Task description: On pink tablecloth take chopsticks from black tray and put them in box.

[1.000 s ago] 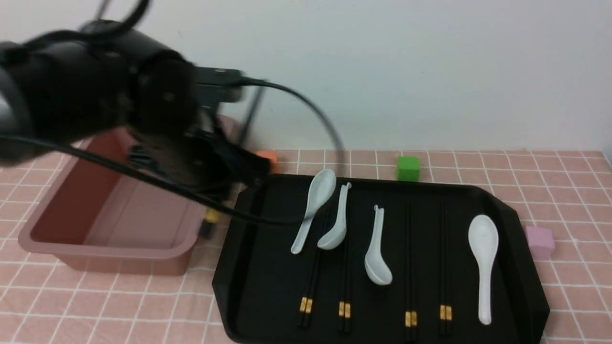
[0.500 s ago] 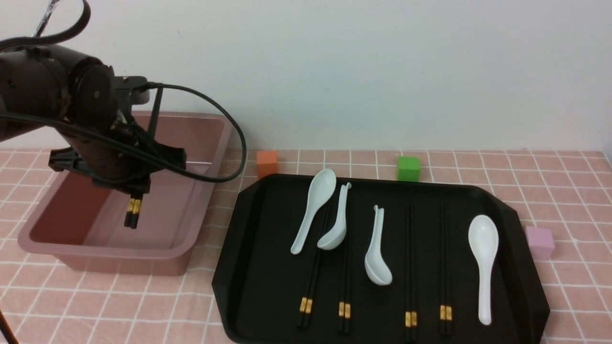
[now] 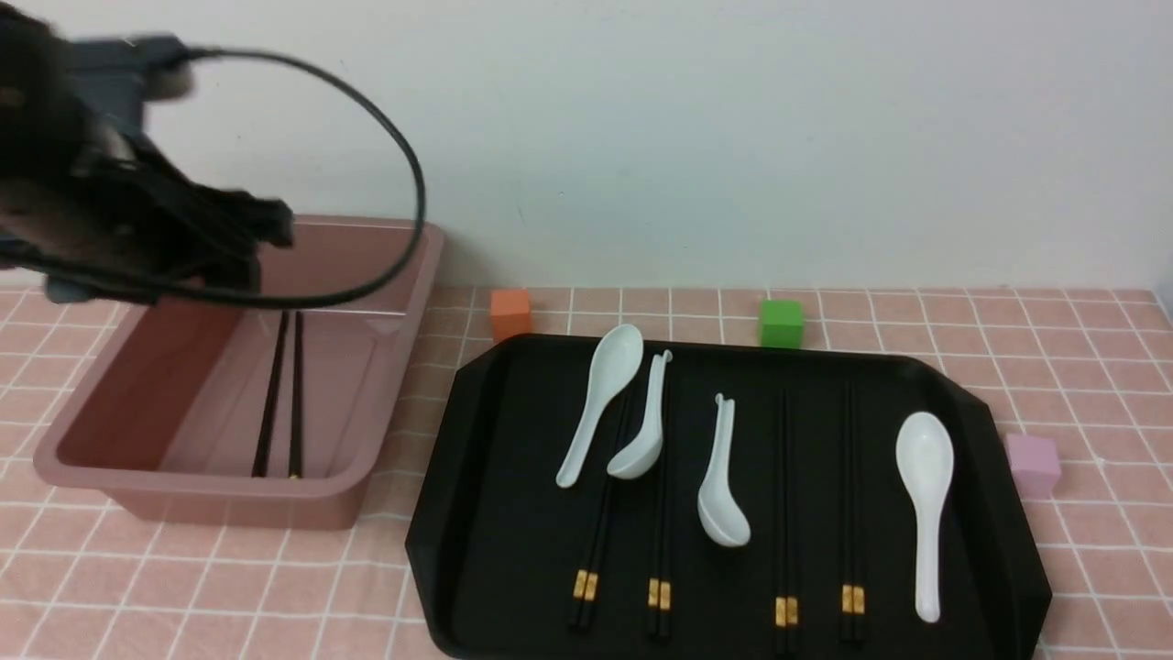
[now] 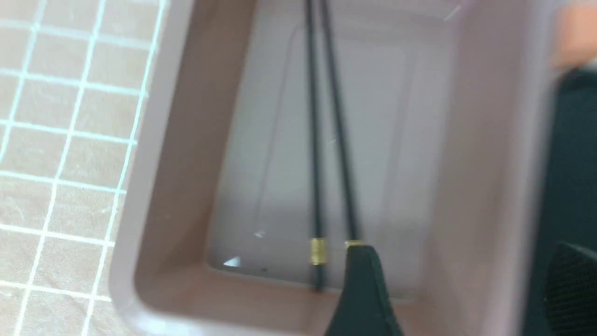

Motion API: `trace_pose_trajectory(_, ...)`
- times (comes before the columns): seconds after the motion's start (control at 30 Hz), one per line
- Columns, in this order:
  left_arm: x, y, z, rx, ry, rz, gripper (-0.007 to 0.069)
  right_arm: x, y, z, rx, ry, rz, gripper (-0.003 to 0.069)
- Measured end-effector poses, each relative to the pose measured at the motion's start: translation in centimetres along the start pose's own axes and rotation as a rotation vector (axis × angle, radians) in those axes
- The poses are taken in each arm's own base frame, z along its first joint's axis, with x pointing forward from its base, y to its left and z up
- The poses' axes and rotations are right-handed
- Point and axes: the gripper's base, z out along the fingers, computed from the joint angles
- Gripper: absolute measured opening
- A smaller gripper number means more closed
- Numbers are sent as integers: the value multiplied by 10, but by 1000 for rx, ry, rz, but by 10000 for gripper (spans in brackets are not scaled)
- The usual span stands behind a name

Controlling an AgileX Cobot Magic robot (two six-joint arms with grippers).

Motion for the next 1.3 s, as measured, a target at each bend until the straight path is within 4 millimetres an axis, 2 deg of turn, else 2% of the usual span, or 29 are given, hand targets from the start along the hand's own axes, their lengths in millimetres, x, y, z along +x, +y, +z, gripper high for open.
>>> trace_pose_trajectory(0.03, 8, 4, -25, 36, -49, -19, 446, 0, 0, 0, 0, 0, 0, 240)
trace_pose_trajectory(0.1, 26, 12, -53, 77, -109, -38, 398, 0, 0, 0, 0, 0, 0, 240)
trace_pose_trajectory(0.13, 30, 13, -53, 80, -108, -41, 393, 0, 0, 0, 0, 0, 0, 240)
trace_pose_trajectory(0.17, 48, 21, -74, 116, -169, -53, 339, 0, 0, 0, 0, 0, 0, 240)
trace_pose_trajectory(0.27, 93, 36, -97, 177, -258, -78, 230, 0, 0, 0, 0, 0, 0, 240)
trace_pose_trajectory(0.3, 102, 39, -96, 186, -268, -82, 205, 0, 0, 0, 0, 0, 0, 240)
trace_pose_trajectory(0.33, 125, 47, -106, 227, -343, -97, 146, 0, 0, 0, 0, 0, 0, 240)
trace_pose_trajectory(0.4, 154, 57, -113, 285, -443, -120, 57, 0, 0, 0, 0, 0, 0, 240)
trace_pose_trajectory(0.47, 168, 61, -115, 322, -507, -136, 7, 0, 0, 0, 0, 0, 0, 240)
trace_pose_trajectory(0.5, 188, 68, -117, 356, -579, -146, -13, 0, 0, 0, 0, 0, 0, 240)
trace_pose_trajectory(0.67, 227, 80, -113, 409, -694, -160, -13, 0, 0, 0, 0, 0, 0, 240)
trace_pose_trajectory(0.83, 243, 84, -99, 409, -693, -161, -13, 0, 0, 0, 0, 0, 0, 240)
trace_pose_trajectory(1.17, 248, 85, -91, 388, -648, -154, -13, 0, 0, 0, 0, 0, 0, 240)
trace_pose_trajectory(1.3, 251, 86, -85, 353, -640, -88, -13, 0, 0, 0, 0, 0, 0, 240)
